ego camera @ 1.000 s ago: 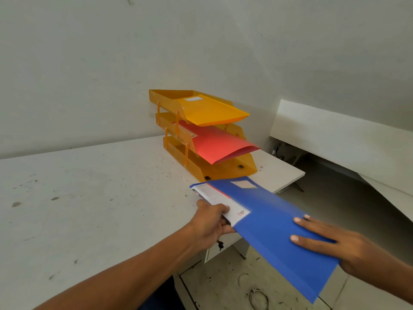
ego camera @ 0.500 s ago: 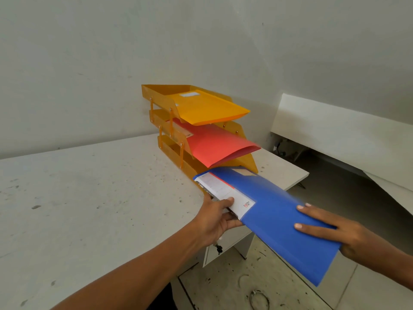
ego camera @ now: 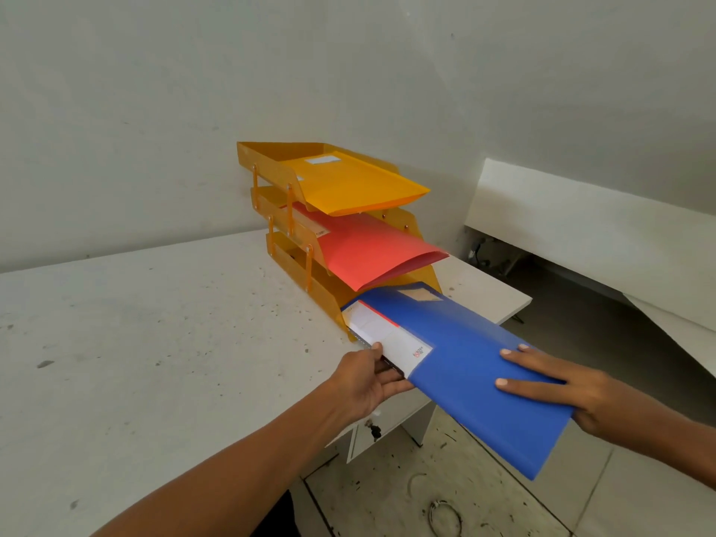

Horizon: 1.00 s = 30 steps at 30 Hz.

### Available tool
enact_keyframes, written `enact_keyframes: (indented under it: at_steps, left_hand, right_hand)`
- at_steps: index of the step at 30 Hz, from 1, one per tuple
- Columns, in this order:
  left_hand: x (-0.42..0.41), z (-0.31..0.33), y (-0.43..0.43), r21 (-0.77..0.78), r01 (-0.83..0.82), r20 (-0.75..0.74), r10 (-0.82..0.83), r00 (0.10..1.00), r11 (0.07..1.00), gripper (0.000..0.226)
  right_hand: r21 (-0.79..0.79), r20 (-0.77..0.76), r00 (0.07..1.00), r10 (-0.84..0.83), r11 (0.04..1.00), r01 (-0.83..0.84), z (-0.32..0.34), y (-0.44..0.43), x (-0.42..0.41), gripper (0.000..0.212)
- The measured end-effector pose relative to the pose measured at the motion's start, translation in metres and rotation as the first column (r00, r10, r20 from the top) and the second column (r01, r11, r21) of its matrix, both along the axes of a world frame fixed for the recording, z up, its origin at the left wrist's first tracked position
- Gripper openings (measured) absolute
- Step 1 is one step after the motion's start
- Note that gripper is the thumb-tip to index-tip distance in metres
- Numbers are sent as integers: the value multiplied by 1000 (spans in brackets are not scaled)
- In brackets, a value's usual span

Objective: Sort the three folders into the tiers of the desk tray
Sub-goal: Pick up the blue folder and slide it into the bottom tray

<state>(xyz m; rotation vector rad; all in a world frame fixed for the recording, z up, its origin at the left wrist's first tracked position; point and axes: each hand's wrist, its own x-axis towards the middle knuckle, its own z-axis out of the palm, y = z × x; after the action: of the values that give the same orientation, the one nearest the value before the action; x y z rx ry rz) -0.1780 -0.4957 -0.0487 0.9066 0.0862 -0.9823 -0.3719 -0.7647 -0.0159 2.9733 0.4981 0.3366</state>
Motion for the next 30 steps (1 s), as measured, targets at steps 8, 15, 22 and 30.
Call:
enact_keyframes:
  at_steps: [8,15,22,30]
  left_hand:
    - [4,3,17,57,94,147,-102,984,994,27]
    - [-2,5,19,136,208,132,-226,965,968,27]
    - [9,11,6,134,45,116,-61,991,990,27]
    - [29,15,13,178,-35,188,1,982,983,20]
  right_hand:
    - [12,-108,990,-94,995,96,-16,20,46,98]
    - [68,-187,971,-150,984,165,-18,34,97,90]
    - [54,-244,943,-225,968,245,-12,57,147,87]
    - [-67,-82,961,-263,964,258,-29,45,148,80]
